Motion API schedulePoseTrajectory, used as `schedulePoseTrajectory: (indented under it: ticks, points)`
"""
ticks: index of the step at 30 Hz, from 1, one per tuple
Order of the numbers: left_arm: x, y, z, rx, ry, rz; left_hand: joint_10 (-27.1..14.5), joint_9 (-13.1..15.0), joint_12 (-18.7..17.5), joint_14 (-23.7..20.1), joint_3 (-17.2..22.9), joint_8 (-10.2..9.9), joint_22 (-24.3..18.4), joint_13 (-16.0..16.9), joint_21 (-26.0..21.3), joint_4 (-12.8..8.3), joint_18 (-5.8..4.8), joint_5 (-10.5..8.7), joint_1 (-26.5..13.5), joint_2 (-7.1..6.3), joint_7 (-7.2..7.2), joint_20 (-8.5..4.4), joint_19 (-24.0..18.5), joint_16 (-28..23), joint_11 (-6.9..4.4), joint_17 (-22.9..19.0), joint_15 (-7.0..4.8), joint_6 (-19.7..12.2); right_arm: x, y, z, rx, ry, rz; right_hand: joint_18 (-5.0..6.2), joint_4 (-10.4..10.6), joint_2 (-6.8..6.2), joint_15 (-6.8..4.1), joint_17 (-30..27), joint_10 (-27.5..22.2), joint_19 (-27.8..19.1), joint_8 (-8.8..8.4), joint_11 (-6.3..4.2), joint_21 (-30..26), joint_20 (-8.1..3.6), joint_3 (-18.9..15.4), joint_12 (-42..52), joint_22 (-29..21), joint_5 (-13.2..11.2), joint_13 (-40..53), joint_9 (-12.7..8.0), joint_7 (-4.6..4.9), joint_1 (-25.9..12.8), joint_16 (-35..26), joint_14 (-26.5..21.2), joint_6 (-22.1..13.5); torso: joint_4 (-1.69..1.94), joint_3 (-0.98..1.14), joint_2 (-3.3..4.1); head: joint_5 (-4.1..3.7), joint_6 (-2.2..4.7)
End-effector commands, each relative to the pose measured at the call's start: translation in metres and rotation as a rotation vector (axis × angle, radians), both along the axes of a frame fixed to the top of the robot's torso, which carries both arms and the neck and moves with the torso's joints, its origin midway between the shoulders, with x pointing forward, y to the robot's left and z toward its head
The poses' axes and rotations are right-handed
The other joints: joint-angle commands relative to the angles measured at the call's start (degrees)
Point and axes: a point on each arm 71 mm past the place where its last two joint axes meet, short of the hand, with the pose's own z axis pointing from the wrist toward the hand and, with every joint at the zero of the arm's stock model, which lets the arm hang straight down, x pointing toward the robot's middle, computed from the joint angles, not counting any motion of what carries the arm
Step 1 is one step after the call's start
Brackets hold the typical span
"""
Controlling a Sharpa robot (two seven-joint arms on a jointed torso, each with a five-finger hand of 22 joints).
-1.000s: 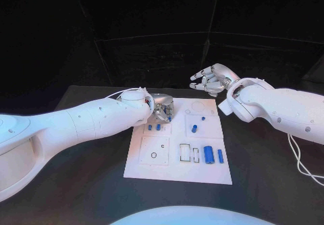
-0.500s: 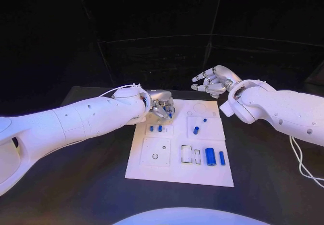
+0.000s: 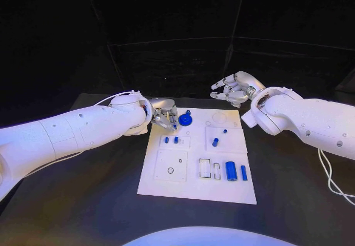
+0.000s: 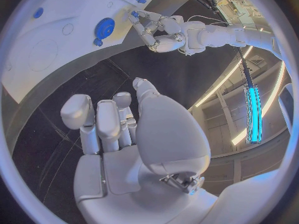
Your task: Assemble the parts on the task board
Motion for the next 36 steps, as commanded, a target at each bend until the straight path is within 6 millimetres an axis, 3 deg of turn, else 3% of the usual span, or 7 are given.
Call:
schedulePoseTrajectory:
  ticks: [1, 8, 13, 36]
  points:
    - [-0.0007, 0.0023, -0.0021, 0.009, 0.042, 0.006, 0.5, 0.0, -0.2, 1.0, 0.3, -0.2, 0.0, 0.1, 0.2, 0.0, -0.96, -0.18, -0.6, -0.08, 0.05, 0.12, 0.2, -0.2, 0.09, -0.1, -0.11, 0.5, 0.0001, 0.0008, 0.001, -0.001, 0.0, 0.007, 0.66, 0.0, 0.32, -0.37, 0.1, -0.2, -0.2, 0.29, -0.02, -0.4, -0.22, 0.1, -0.1, 0.0, 0.2, 0.0, 0.0, -0.31, 0.3, -0.3, 0.7, 0.0, -0.13, 0.03, 0.08, 0.11, 0.0]
    - [0.0019, 0.0068, -0.0059, 0.022, 0.053, 0.026, 0.3, 0.0, -0.5, 0.9, 0.4, -0.4, 0.0, 0.0, 0.1, -0.1, -0.94, -0.16, -0.7, -0.12, 0.07, 0.13, 0.1, -0.3, 0.12, -0.2, -0.09, 0.5, 0.0, 0.0006, 0.001, -0.001, -0.001, 0.007, 0.66, 0.0, 0.32, -0.37, 0.1, -0.2, -0.2, 0.29, -0.02, -0.4, -0.22, 0.1, -0.1, 0.0, 0.2, 0.0, 0.0, -0.31, 0.3, -0.3, 0.7, 0.0, -0.25, 0.0, 0.07, 0.1, -0.14]
    - [0.0042, 0.0085, -0.007, 0.027, 0.051, 0.042, 0.3, 0.0, -0.5, 0.9, 0.4, -0.4, -0.1, 0.0, 0.1, -0.1, -0.93, -0.16, -0.8, -0.12, 0.08, 0.13, 0.1, -0.3, 0.13, -0.2, -0.09, 0.4, -0.0001, 0.0004, 0.0012, 0.0, -0.002, 0.008, 0.66, 0.0, 0.32, -0.37, 0.1, -0.2, -0.2, 0.29, -0.02, -0.4, -0.22, 0.1, -0.1, 0.0, 0.2, 0.0, 0.0, -0.31, 0.3, -0.3, 0.7, 0.0, -0.16, 0.13, -0.01, 0.01, -0.19]
    - [0.0061, 0.0004, -0.0092, 0.034, 0.058, 0.039, 0.3, -0.1, -0.7, 0.9, 0.5, -0.5, -0.2, 0.0, -0.1, -0.1, -0.9, -0.18, -0.9, -0.13, 0.1, 0.15, 0.0, -0.3, 0.17, -0.3, -0.06, 0.4, -0.0006, 0.0021, 0.0016, 0.004, -0.006, 0.016, 0.66, 0.1, 0.49, -0.38, 0.1, -0.1, -0.2, 0.35, -0.05, -0.4, -0.23, 0.1, 0.0, 0.0, 0.3, 0.0, 0.0, -0.32, 0.3, -0.3, 0.7, 0.1, -0.1, 0.08, 0.0, -0.34, -0.3]
